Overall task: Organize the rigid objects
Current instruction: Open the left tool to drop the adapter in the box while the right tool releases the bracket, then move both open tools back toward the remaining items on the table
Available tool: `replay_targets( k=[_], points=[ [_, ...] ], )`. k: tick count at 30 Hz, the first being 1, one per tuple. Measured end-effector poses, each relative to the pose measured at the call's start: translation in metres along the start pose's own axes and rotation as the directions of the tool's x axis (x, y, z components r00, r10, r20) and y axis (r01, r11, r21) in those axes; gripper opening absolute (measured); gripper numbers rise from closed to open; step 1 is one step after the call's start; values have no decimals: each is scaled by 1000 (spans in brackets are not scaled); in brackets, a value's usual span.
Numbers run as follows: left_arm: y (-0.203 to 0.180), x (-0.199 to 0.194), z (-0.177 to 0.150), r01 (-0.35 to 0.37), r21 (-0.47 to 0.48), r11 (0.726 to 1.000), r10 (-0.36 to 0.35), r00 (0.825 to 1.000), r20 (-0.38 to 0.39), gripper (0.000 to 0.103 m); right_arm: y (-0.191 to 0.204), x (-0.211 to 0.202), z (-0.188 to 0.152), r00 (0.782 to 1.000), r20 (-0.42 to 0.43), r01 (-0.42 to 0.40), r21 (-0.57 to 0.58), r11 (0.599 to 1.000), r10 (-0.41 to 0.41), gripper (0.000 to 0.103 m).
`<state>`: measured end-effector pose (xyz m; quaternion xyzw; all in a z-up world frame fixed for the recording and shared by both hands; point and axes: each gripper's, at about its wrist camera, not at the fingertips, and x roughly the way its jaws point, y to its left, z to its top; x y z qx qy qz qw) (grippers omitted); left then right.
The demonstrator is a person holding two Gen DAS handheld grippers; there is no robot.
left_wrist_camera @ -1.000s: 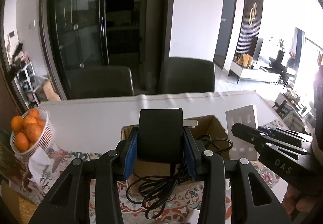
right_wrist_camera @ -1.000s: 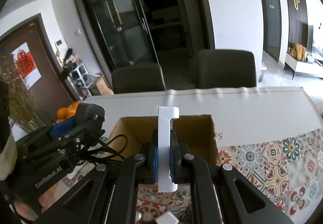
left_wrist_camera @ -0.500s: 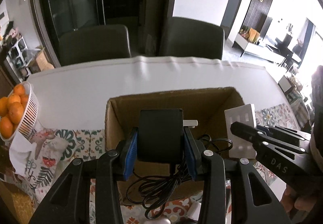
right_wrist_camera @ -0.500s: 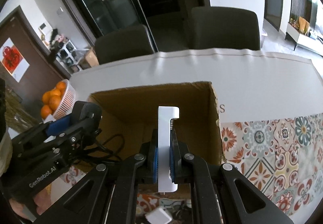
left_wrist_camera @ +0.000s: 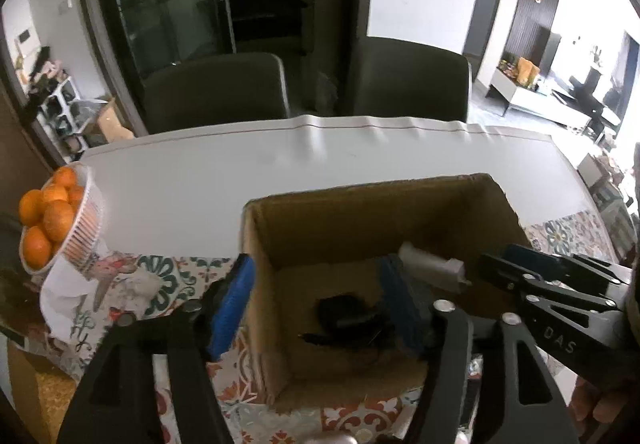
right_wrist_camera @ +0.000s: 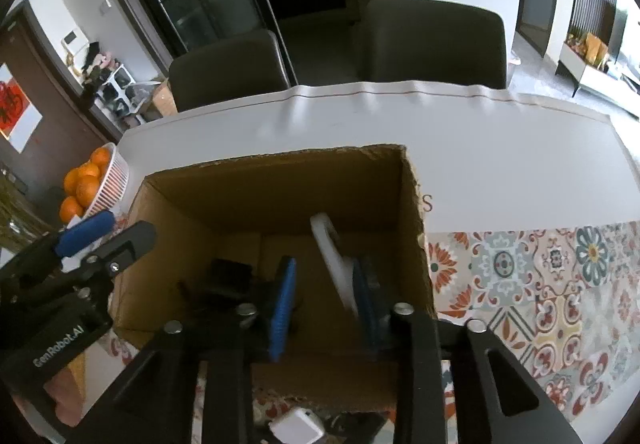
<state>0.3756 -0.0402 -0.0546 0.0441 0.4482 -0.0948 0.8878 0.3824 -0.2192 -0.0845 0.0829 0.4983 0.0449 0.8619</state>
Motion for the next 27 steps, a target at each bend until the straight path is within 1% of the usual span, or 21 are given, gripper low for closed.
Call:
replay_targets(
  k=[1, 2, 3, 4, 5, 7, 8, 10, 12, 14, 19, 27],
  points=[
    [1, -5, -2, -18, -3, 1000, 18, 1000, 13, 75, 1, -4, -2, 1000, 9, 12, -4, 1000, -12, 36],
    [2, -8, -3, -30, -5, 1000, 30, 999, 20, 76, 2, -8, -3, 1000, 21, 24, -4, 1000, -24, 42],
    [3, -12, -4, -43, -11, 999, 43, 999, 24, 82, 3, -12, -5, 999, 32, 33, -4, 999, -33, 45],
    [4, -16, -5, -59, -19, 998, 60, 998, 29, 87, 4, -17, -7, 998, 48, 45, -5, 999, -45, 56],
    [5, -22, -7, -68, -25, 997, 69, 997, 43, 89, 5, -22, -9, 997, 62, 55, -6, 998, -55, 65],
    [6, -31, -11, -81, -32, 996, 83, 995, 63, 97, 7, -34, -13, 992, 98, 83, -8, 997, -82, 70],
    [8, -37, -14, -89, -38, 995, 92, 993, 76, 98, 9, -40, -16, 989, 115, 98, -12, 995, -96, 74],
    [10, -45, -19, -92, -44, 995, 96, 992, 86, 99, 14, -53, -20, 981, 143, 133, -23, 991, -128, 78],
    [12, -54, -26, -95, -57, 994, 100, 990, 97, 103, 18, -64, -26, 973, 173, 162, -38, 986, -153, 80],
    [13, -63, -35, -99, -60, 993, 106, 988, 112, 103, 25, -77, -35, 960, 211, 200, -60, 978, -184, 84],
    [13, -83, -57, -108, -70, 992, 116, 985, 129, 103, 34, -102, -55, 938, 270, 244, -76, 967, -215, 86],
    [10, -112, -85, -145, -65, 987, 154, 972, 177, 103, 39, -121, -88, 939, 294, 212, -86, 973, -179, 86]
  ],
)
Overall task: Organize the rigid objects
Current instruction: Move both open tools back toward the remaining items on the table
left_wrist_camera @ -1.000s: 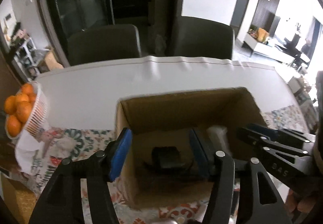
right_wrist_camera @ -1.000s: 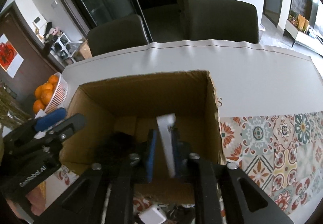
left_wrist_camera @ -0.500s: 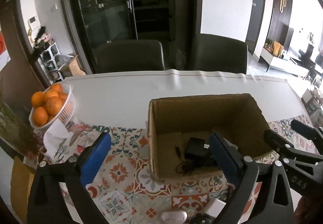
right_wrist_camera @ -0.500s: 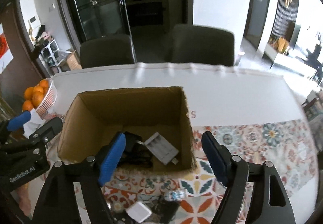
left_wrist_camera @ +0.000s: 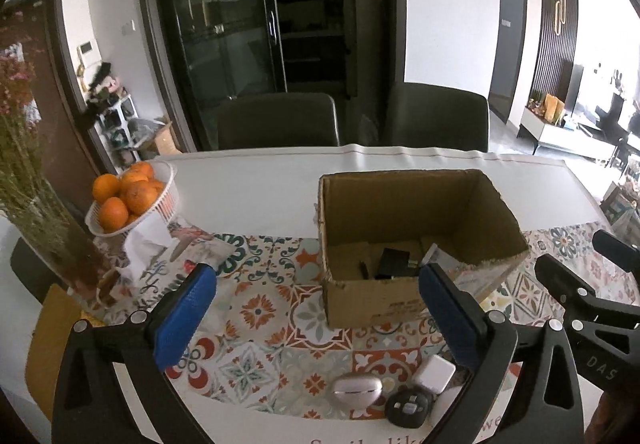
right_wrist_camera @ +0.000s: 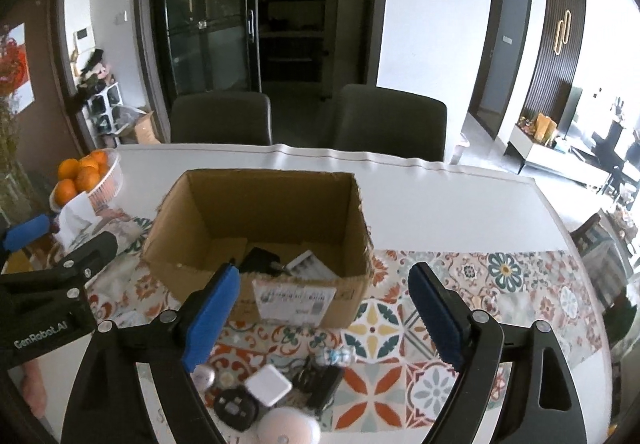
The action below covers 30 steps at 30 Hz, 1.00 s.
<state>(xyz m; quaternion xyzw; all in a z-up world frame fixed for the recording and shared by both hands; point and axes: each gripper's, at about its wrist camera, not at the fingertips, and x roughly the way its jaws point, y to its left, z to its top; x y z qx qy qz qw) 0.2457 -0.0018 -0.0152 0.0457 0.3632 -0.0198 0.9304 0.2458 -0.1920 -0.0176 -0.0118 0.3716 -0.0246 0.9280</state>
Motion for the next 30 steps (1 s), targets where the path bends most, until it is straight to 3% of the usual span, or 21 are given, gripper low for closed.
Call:
replay_targets(
  k=[16, 30],
  points=[
    [7, -25, -44, 4, -28, 1000, -5, 1000, -21, 103, 9, -26, -43, 999, 30, -19, -15, 1000, 20, 86],
    [9, -22, -78, 7, -23, 1000, -9, 996, -84, 103, 14, -19, -74, 998, -26, -66, -29, 997, 65, 86]
  ],
)
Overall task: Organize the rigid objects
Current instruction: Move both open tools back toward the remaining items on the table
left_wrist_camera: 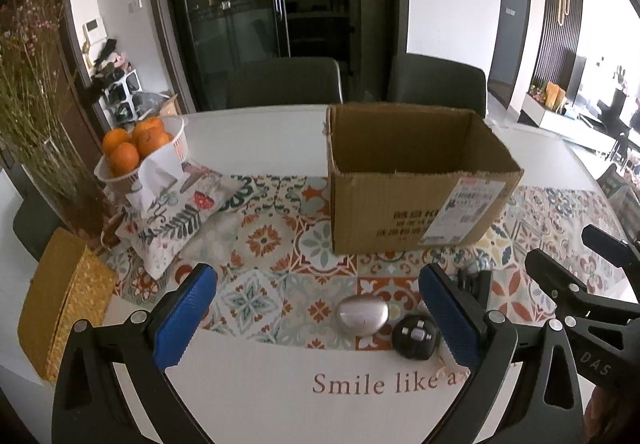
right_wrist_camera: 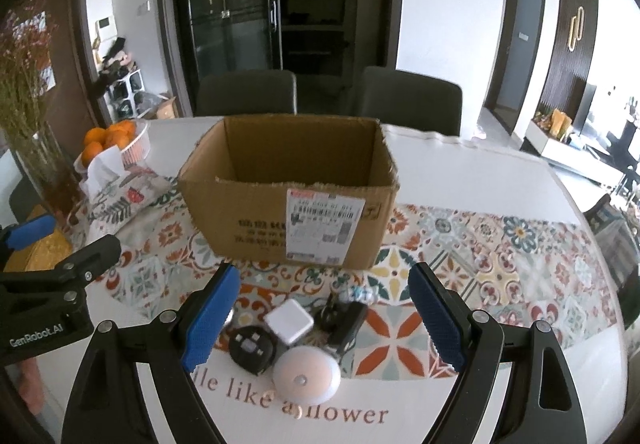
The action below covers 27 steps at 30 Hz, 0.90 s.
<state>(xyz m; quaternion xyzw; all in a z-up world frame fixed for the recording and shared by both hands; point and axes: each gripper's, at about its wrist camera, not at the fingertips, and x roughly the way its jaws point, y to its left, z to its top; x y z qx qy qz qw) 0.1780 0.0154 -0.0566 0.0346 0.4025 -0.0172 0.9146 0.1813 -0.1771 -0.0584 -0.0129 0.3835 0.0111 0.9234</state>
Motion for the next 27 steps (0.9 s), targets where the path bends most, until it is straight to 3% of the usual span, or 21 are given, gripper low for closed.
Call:
replay_targets(
  k=[15, 27],
  points=[
    [4, 25, -46, -50, 17, 999, 51, 993, -104, 103, 10, 30, -43, 990, -134, -47, -34, 998, 42, 86],
    [-2, 48, -74, -76, 60, 995, 86, 981, -176, 103, 8, 68, -76, 960, -263, -104, -8, 995, 98, 86]
  ],
)
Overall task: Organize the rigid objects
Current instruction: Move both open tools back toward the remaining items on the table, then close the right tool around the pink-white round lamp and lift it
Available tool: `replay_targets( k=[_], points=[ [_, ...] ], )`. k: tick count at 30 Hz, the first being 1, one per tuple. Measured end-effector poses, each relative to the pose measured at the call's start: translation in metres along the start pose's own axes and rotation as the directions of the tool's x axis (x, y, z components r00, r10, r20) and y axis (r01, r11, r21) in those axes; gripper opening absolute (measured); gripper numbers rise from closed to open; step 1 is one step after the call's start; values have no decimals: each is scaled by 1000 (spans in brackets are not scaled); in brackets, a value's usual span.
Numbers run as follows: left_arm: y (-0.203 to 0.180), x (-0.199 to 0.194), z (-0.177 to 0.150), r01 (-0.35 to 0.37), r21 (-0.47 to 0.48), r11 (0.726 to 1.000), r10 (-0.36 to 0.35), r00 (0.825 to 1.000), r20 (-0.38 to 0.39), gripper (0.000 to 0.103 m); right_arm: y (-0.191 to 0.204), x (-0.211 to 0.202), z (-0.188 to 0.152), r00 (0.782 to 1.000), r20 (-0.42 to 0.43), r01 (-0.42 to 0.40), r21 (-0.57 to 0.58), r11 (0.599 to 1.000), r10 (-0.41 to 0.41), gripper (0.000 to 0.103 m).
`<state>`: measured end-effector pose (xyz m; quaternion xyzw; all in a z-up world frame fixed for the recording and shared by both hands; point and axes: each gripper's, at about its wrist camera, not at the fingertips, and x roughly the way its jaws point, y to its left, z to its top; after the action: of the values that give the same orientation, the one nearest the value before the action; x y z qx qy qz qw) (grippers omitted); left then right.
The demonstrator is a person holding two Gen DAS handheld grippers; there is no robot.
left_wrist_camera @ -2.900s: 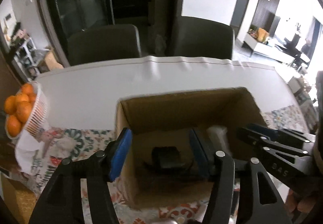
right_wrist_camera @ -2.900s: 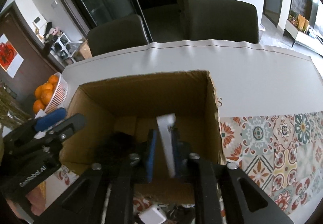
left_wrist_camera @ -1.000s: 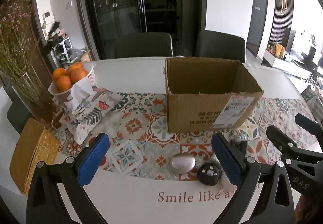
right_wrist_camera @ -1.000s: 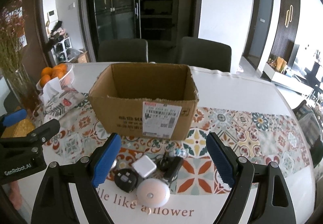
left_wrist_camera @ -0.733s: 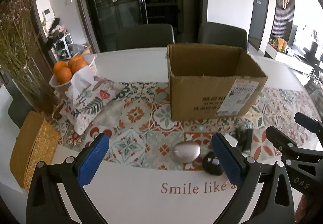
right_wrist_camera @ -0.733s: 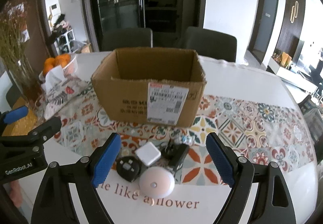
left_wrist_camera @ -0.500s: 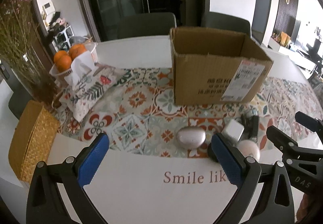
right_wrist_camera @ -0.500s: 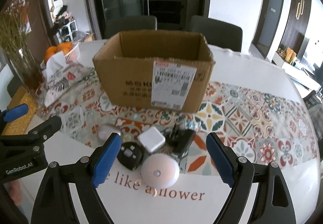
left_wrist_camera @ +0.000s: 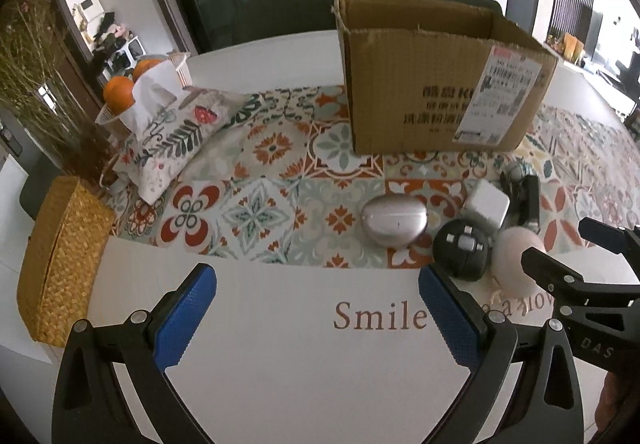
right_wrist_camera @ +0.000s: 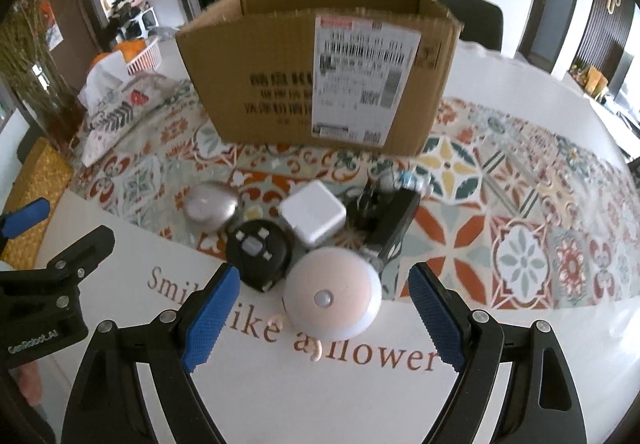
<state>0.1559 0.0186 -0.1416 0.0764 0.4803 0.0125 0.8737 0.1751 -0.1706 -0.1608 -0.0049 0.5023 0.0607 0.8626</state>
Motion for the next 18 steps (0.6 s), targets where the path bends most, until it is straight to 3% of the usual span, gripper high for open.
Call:
replay_targets(
  k=[18],
  points=[
    [-9, 33, -12, -42, 39, 998, 45, 996, -74, 103, -8, 53, -16, 991, -131, -32, 31, 999, 36, 85]
  ],
)
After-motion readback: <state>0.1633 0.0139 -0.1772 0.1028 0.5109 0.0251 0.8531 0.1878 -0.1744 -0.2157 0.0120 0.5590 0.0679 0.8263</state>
